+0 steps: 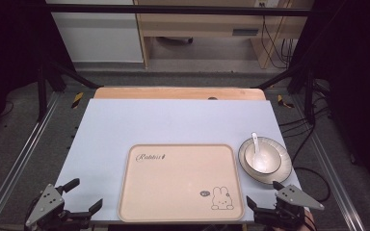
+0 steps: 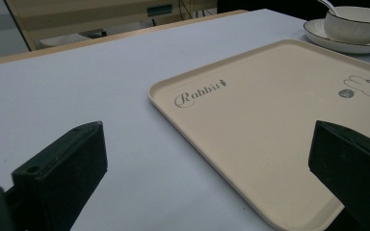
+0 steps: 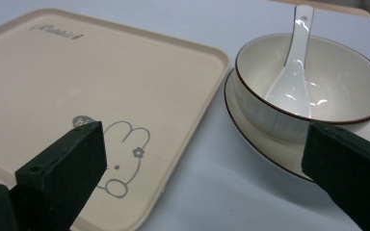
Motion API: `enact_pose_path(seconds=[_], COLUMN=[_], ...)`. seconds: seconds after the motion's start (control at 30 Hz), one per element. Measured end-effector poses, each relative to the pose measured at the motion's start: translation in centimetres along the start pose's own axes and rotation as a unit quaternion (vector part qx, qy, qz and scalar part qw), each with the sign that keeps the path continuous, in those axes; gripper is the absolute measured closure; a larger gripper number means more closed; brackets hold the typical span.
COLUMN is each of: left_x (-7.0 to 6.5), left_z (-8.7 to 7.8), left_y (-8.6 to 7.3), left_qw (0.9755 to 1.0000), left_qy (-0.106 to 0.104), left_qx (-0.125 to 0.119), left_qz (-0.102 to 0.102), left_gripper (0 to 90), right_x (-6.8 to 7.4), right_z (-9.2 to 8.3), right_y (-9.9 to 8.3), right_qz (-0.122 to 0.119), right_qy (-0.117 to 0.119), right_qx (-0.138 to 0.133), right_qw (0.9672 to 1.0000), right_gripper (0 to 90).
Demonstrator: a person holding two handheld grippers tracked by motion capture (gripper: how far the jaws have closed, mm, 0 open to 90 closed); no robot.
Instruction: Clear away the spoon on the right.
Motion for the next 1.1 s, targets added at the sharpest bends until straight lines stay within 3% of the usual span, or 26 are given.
enact_pose_path(seconds=[0.07, 1.1], left_x=[-0.02, -0.17], left_z=[0.04, 0.04], left_y=[0.01, 0.0], left_qw=[1.0, 1.0], left_qy=[-0.001, -0.001], left_qx=[0.001, 0.004], left_qz=[0.001, 0.009], left_gripper=[0.0, 0.0], right_x=[-0.09, -0.22], right_z=[0.34, 0.41], right_y=[-0.11, 0.28], right_qz=[-0.002, 0.003], right_qy=[-0.003, -0.008], right_qx=[0.015, 0.018], right_qw=[0.9999, 0.9998], right_gripper=[2.2, 2.3])
Point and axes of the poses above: each handheld gripper's, and its own axes: z roughly forward along the jaws, y roughly out of its top, x roughly to its left, the point moved 1 cm from there along z, roughly forward along the jaws, and after that the axes turned 1 degree about -y, right-handed, at the moved point
